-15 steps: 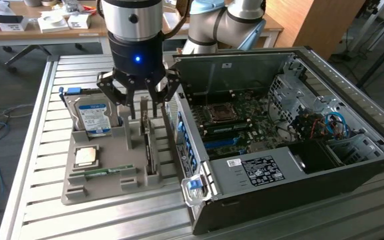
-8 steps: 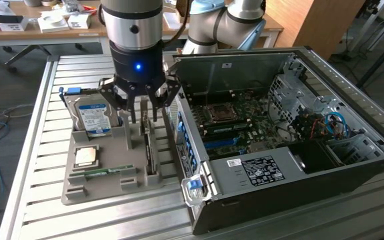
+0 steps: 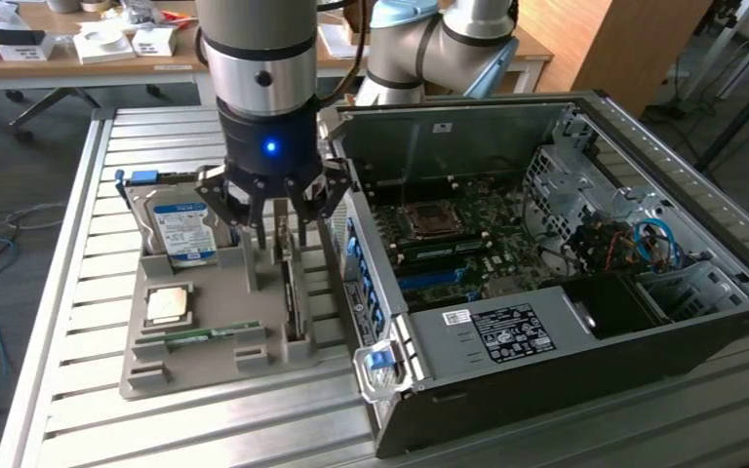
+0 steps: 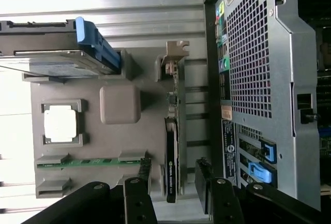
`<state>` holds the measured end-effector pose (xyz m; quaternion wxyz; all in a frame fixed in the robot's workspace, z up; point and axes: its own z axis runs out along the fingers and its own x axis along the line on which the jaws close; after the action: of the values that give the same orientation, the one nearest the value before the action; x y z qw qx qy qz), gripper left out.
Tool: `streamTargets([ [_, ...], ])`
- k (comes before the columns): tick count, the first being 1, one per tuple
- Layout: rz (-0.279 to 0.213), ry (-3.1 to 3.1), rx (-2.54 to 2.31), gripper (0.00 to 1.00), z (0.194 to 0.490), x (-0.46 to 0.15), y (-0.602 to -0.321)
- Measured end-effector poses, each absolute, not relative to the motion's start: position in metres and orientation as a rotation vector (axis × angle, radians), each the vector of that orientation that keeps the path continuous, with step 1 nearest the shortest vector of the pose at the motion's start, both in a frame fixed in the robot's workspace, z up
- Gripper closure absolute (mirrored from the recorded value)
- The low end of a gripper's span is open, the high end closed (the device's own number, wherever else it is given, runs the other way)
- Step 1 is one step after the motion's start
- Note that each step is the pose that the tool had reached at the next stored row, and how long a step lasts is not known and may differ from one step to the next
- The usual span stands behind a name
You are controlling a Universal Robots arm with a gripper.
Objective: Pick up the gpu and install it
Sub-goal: 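Pick up the gpu and move the gpu toward the slot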
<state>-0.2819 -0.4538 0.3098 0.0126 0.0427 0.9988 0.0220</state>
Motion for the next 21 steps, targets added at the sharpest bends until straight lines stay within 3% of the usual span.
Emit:
streamTargets([
  [21, 0.069, 3.113, 0.133, 0.53, 0.277, -0.282, -0.454],
])
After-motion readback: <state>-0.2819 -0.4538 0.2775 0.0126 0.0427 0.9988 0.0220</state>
